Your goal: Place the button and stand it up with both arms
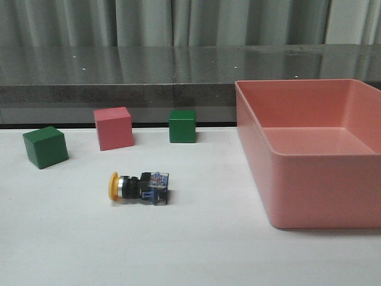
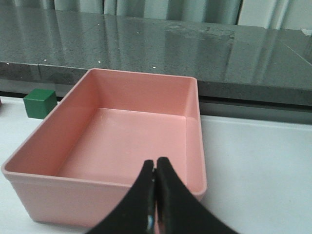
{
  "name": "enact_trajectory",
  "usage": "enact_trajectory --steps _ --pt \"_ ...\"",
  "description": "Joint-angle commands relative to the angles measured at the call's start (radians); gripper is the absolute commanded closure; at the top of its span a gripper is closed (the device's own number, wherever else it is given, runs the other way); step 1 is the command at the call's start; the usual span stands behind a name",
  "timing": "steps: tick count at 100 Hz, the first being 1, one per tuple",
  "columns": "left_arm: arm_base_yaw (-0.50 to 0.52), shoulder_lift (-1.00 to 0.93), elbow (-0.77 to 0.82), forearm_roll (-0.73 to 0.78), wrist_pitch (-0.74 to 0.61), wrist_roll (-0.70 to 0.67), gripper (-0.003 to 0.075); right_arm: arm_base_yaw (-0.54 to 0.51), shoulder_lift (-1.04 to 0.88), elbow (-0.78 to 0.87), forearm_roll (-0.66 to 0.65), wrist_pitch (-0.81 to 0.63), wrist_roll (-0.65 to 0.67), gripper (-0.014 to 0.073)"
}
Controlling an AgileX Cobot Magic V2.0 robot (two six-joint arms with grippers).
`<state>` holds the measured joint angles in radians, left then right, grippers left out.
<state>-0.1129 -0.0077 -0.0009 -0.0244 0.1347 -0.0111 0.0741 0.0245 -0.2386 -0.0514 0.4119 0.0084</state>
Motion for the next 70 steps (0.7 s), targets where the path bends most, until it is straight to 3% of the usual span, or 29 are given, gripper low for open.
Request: enact_trajectory --steps 1,34,70 --pt "-0.001 -0.029 0.03 -0.004 -0.083 -0.003 0.0739 -0.022 -0.027 0.018 -0.024 -0.105 0.023 0.065" --pt "-0.001 -0.029 0.03 -0.004 -0.083 -0.003 0.0739 -0.057 -0.055 0.13 -0.011 -0.215 0.023 0.065" --pt "-0.001 -0.029 0.03 -0.004 -0.083 -0.003 0.0739 -0.057 -0.055 0.136 -0.011 -0.198 0.023 0.065"
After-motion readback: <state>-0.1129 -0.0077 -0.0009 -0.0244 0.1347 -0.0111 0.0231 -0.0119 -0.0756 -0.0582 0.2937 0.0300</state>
